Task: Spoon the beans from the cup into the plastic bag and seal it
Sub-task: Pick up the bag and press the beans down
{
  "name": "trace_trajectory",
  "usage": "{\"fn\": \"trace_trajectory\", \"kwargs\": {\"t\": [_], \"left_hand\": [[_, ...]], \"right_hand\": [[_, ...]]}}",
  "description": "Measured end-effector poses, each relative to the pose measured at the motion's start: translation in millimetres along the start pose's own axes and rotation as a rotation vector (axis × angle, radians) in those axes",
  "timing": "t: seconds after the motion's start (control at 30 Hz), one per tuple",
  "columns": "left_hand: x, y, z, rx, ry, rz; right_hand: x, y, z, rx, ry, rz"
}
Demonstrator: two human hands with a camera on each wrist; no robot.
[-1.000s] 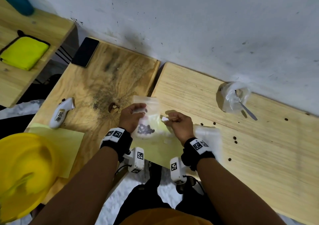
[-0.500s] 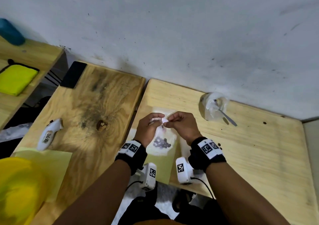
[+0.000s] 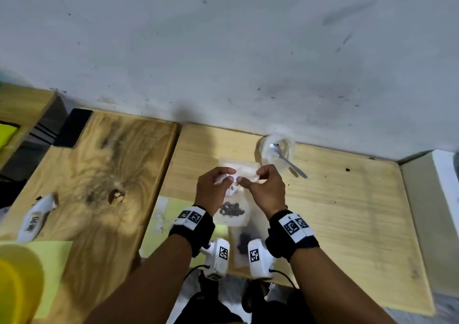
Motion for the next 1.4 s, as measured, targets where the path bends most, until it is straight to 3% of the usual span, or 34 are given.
{"fn": "trace_trajectory", "kwargs": {"t": [0.1, 0.4, 0.53, 0.67, 0.97, 1.33, 1.4], "left_hand": [[0.0, 2.1, -18.1, -0.037, 0.009, 0.002], [-5.9, 8.7, -50.0, -0.062, 0.035, 0.053], [-2.9, 6.3, -50.6, -0.079, 0.035, 0.067], [-0.9, 0.9, -49.2, -0.109, 0.062, 0.072], [-2.7, -8.8, -51.5, -0.096, 0.086, 0.047], [-2.4, 2.9, -70.4, -0.173, 0.126, 0.187], [-5.0, 3.4, -87.0, -0.147, 0.174, 0.192]], "right_hand": [[3.8, -12.2, 12.2, 0.11, 0.012, -0.046], [4.6, -17.0, 41.4, 0.08, -0.025, 0.037], [3.4, -17.6, 40.3, 0.099, 0.052, 0.143], [2.0, -22.6, 38.9, 0.12, 0.111, 0.093], [0.2, -13.1, 46.1, 0.174, -0.072, 0.118], [-10.6, -47.3, 63.7, 0.177, 0.147, 0.028], [-14.9, -66.4, 82.6, 0.204, 0.106, -0.021]]}}
Point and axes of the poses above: each hand's wrist, its own x-axis towards the middle knuckle, its own z-axis out of the back of the hand, y = z × x, the point moved 8 cm from there along x, towards the middle knuckle, and after that the axes turned 6 degrees about y, right-handed, at the moved point
